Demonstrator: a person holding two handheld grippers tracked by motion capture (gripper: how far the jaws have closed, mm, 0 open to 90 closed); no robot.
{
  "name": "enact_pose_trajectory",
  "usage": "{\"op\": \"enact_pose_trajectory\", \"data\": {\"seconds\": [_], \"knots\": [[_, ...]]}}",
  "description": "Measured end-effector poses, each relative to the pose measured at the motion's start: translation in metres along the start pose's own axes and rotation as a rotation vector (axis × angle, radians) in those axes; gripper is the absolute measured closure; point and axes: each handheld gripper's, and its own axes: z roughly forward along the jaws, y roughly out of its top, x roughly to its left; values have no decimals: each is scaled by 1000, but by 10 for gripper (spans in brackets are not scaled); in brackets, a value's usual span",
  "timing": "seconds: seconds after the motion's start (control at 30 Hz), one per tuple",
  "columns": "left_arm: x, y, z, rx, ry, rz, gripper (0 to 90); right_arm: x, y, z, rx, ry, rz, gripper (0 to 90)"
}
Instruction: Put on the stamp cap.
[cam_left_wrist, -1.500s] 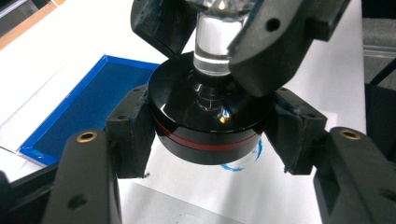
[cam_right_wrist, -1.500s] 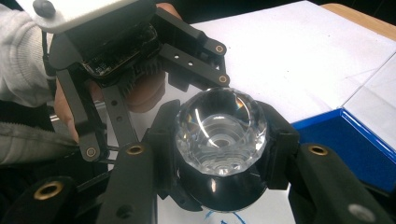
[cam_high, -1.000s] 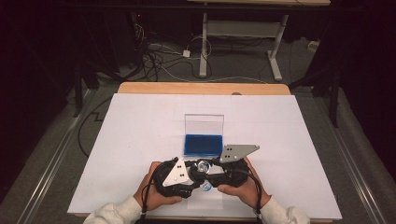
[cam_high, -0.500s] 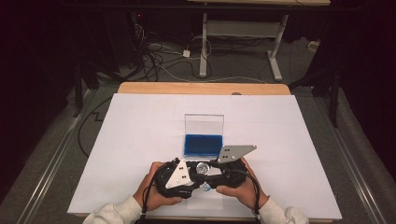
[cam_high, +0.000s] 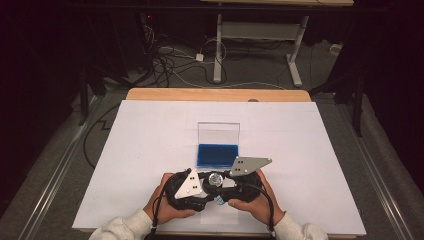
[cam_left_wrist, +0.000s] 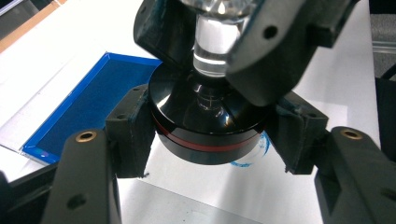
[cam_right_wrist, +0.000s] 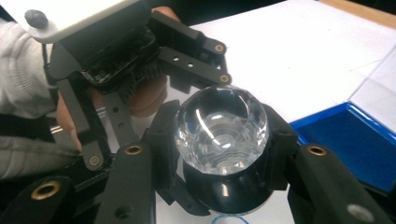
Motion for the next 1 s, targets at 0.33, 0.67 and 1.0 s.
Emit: {"op": "enact_pose_trajectory", "data": {"seconds": [0.33, 0.67, 1.0], "knots": [[1, 1, -1, 3, 2, -12, 364, 5, 1, -2, -19, -84, -82, 561], [-2, 2, -4, 6, 27, 10, 366, 5, 0, -3, -14, -73, -77, 566], [-6, 4, -6, 26, 50, 36, 366, -4, -3, -5, -26, -1, -3, 567]]}}
